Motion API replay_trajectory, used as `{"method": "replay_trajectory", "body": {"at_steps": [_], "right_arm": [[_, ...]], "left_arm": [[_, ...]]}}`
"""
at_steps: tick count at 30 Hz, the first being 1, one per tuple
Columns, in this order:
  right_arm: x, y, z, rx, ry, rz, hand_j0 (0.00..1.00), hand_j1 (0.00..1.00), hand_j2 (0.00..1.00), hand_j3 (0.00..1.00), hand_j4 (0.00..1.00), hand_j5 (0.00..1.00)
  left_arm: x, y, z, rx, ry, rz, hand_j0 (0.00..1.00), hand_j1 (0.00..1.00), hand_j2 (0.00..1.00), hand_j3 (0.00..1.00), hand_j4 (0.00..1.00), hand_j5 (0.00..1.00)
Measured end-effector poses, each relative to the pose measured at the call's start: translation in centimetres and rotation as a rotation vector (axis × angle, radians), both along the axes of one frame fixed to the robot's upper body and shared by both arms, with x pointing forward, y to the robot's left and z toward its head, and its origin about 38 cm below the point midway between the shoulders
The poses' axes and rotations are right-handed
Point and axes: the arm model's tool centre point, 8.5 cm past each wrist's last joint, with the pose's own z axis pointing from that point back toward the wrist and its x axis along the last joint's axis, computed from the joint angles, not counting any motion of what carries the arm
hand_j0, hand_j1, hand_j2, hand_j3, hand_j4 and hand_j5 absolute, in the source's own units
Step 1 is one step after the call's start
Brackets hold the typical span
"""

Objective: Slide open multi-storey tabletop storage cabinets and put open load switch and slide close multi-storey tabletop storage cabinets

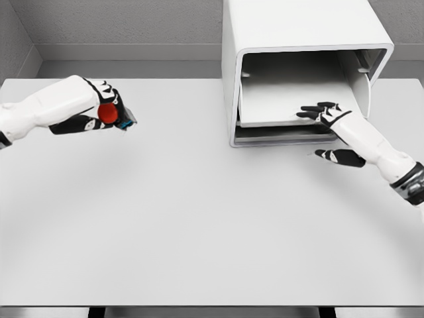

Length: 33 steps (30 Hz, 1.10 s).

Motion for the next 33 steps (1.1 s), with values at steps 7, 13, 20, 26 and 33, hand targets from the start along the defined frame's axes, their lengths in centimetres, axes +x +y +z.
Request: {"method": "replay_trajectory", "body": {"at_steps": [7, 13, 20, 26, 33], "right_arm": [[-0.2, -2.2, 0.6, 0.017, -0.004, -0.053, 0.91, 0.91, 0.91, 0.91, 0.91, 0.91], [-1.4, -3.6, 0.8, 0.024, 0.011, -0.057, 0.78, 0.78, 0.78, 0.78, 0.78, 0.78], [-2.0, -4.0, 1.1, 0.024, 0.022, -0.041, 0.76, 0.76, 0.76, 0.76, 0.76, 0.76], [-2.0, -4.2, 1.3, -0.01, 0.01, -0.037, 0.76, 0.76, 0.76, 0.76, 0.76, 0.76], [-2.0, -4.3, 1.7, -0.024, -0.002, -0.029, 0.77, 0.77, 0.77, 0.77, 0.77, 0.77]], "left_arm": [[0.5, -2.3, 0.9, -0.012, -0.025, -0.054, 0.31, 0.31, 0.31, 0.31, 0.31, 0.31], [0.8, -3.9, 0.9, -0.028, -0.03, -0.088, 0.31, 0.31, 0.31, 0.31, 0.31, 0.31], [1.2, -5.8, 1.5, -0.043, -0.046, -0.127, 0.31, 0.31, 0.31, 0.31, 0.31, 0.31], [1.4, -7.2, 1.8, -0.065, -0.057, -0.154, 0.31, 0.31, 0.31, 0.31, 0.31, 0.31], [1.7, -9.0, 3.1, -0.094, -0.088, -0.189, 0.31, 0.31, 0.31, 0.31, 0.31, 0.31]]}}
